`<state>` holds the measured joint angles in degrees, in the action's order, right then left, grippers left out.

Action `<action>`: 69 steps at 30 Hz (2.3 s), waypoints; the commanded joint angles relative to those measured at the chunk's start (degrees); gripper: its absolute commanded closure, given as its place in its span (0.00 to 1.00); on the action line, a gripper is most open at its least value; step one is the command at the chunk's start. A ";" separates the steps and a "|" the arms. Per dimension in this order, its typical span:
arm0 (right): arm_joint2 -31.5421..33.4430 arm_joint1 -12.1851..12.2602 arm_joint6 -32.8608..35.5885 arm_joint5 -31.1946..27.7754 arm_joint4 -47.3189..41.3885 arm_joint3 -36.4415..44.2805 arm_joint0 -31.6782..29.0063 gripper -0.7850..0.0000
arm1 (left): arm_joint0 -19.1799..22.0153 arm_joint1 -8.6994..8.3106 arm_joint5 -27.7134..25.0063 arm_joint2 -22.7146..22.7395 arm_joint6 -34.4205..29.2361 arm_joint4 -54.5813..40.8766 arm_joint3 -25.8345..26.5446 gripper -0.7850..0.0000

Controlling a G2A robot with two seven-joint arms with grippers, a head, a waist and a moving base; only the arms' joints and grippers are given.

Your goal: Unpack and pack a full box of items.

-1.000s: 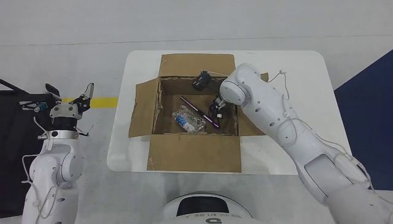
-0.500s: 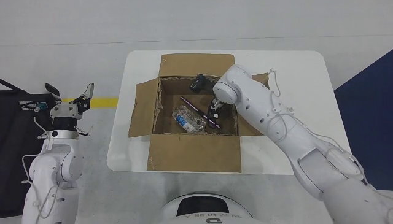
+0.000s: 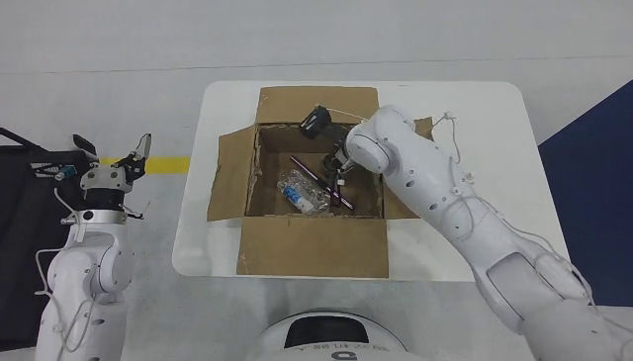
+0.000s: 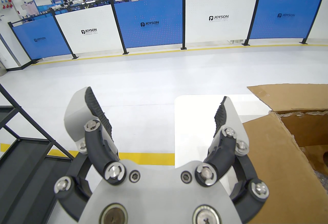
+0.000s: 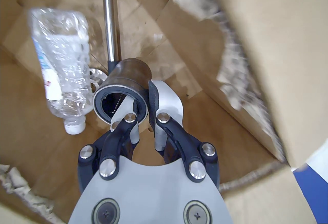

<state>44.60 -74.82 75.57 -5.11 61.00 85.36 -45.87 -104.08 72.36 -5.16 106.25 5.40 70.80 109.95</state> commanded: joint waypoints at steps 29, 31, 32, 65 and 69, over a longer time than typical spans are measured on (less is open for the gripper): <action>22.88 5.83 -1.56 10.20 19.84 44.65 -25.90 1.00 | 0.00 0.00 0.00 0.00 0.00 0.00 0.00 0.00; 22.88 5.83 -1.56 10.20 19.84 44.65 -25.90 1.00 | 0.00 0.00 0.00 0.00 0.00 0.00 0.00 0.00; 22.88 5.83 -1.56 10.20 19.84 44.65 -25.90 1.00 | 0.00 0.00 0.00 0.00 0.00 0.00 0.00 0.00; 61.34 4.53 7.78 26.07 22.12 26.82 -30.69 1.00 | 0.00 0.00 0.00 0.00 0.00 0.00 0.00 0.00; 62.18 2.39 10.69 23.16 25.57 23.05 -29.39 1.00 | 0.00 0.00 0.00 0.00 0.00 0.00 0.00 0.00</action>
<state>106.48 -71.97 85.82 18.44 86.18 109.27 -75.50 -104.08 72.36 -5.16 106.25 5.40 70.80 109.95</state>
